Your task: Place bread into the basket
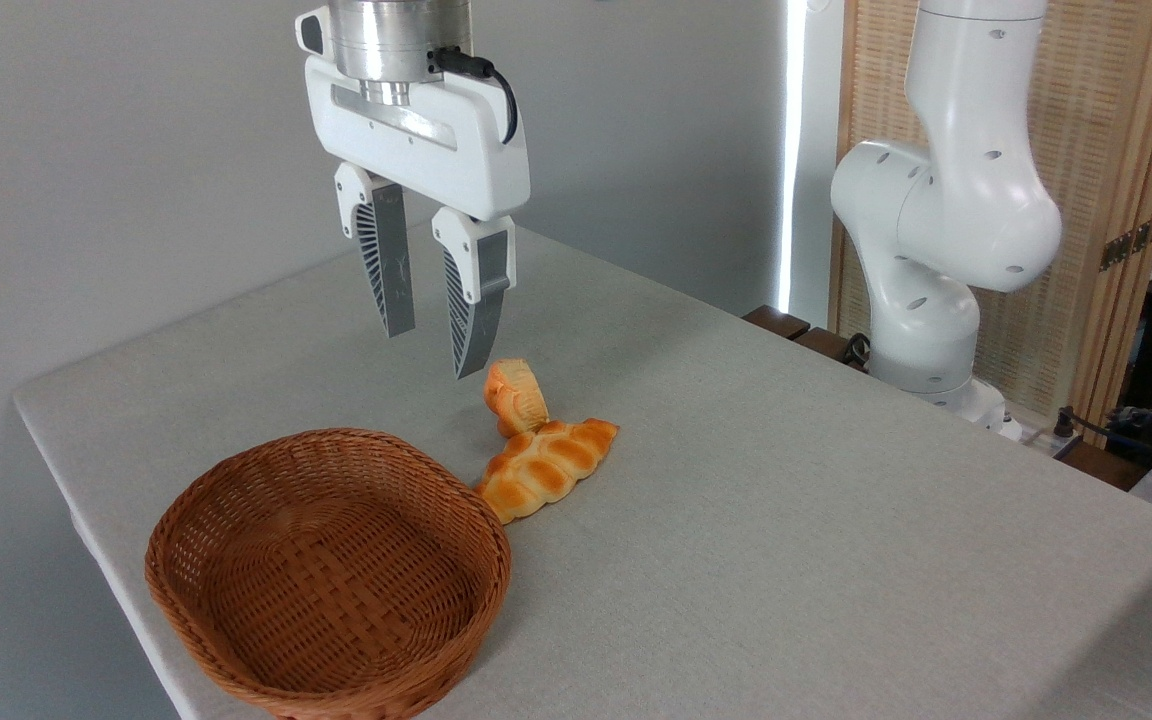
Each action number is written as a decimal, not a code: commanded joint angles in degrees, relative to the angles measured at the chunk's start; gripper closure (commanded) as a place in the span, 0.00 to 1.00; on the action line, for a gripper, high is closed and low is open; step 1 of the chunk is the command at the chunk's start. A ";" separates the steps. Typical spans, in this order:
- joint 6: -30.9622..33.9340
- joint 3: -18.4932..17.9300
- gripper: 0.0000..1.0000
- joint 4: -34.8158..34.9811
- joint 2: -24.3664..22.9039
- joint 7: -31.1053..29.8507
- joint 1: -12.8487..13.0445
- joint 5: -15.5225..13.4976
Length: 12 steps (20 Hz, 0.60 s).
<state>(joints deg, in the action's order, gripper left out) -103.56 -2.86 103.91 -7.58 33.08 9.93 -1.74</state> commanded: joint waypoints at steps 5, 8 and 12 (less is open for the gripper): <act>4.14 0.22 0.00 0.15 0.02 0.05 0.70 -0.99; 6.96 0.22 0.00 1.99 -0.24 0.14 2.72 -0.99; 6.27 0.22 0.00 6.47 -2.08 0.23 4.92 -0.99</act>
<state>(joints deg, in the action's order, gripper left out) -97.26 -2.48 106.71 -7.51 33.08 13.36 -1.74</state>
